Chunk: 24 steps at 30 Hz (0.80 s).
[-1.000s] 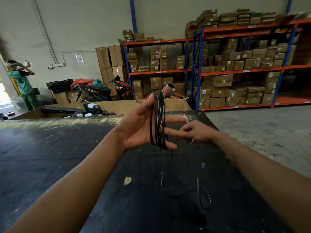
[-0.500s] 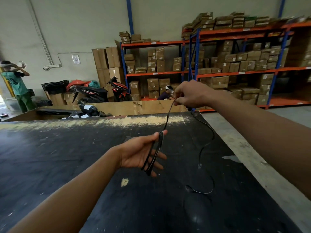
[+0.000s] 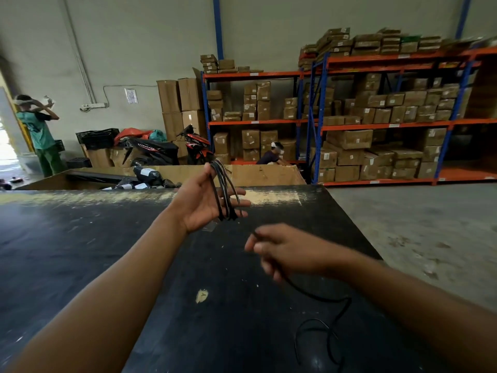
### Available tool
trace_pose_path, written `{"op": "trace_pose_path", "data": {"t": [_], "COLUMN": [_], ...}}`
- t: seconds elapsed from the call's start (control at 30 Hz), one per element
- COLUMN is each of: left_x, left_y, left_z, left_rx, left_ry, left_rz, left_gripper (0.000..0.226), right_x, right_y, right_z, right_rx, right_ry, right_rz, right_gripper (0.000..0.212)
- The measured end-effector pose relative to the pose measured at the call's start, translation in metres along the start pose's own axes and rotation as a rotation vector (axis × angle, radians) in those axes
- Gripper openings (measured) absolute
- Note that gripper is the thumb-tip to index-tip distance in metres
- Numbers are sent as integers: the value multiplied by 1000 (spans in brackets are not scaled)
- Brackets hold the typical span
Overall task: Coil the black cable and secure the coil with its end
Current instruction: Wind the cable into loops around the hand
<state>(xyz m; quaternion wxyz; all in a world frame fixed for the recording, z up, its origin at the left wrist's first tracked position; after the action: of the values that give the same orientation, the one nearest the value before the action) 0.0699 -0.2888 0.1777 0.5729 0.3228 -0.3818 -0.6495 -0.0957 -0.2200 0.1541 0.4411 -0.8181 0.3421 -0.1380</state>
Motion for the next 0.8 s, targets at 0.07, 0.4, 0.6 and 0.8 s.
{"op": "trace_pose_path", "data": {"t": [0.07,0.4,0.6,0.8], "left_x": [0,-35,-57,-53], "left_y": [9,-1,-45,-77], "left_z": [6,81,95,75], "left_rx": [-39,-106,103,238], "left_ry": [-24,-473,-562,-346], "left_rz": [29,-67,-307,-433], "left_gripper": [57,44,43,42], "right_x": [-1,29,51,53], "right_y": [17,63,52,14], "right_z": [25,26,-64,-137], "right_rx": [22,-106,-356,-856], "right_ry": [-93,-87,142,442], "right_rz": [13,89,72,82], "right_gripper": [26,24,23,6]}}
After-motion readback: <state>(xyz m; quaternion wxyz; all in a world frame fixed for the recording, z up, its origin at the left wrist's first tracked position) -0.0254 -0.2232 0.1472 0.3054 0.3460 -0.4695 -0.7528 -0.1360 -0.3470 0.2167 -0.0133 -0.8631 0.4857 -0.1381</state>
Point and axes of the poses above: each hand's wrist, its own x-axis towards the middle knuckle, its own z-axis out of the palm, y = z × x, the point moved 8 cm from there along x, towards the middle knuckle, and after that the axes turned 2 degrees about y, right-handed, at the moved point
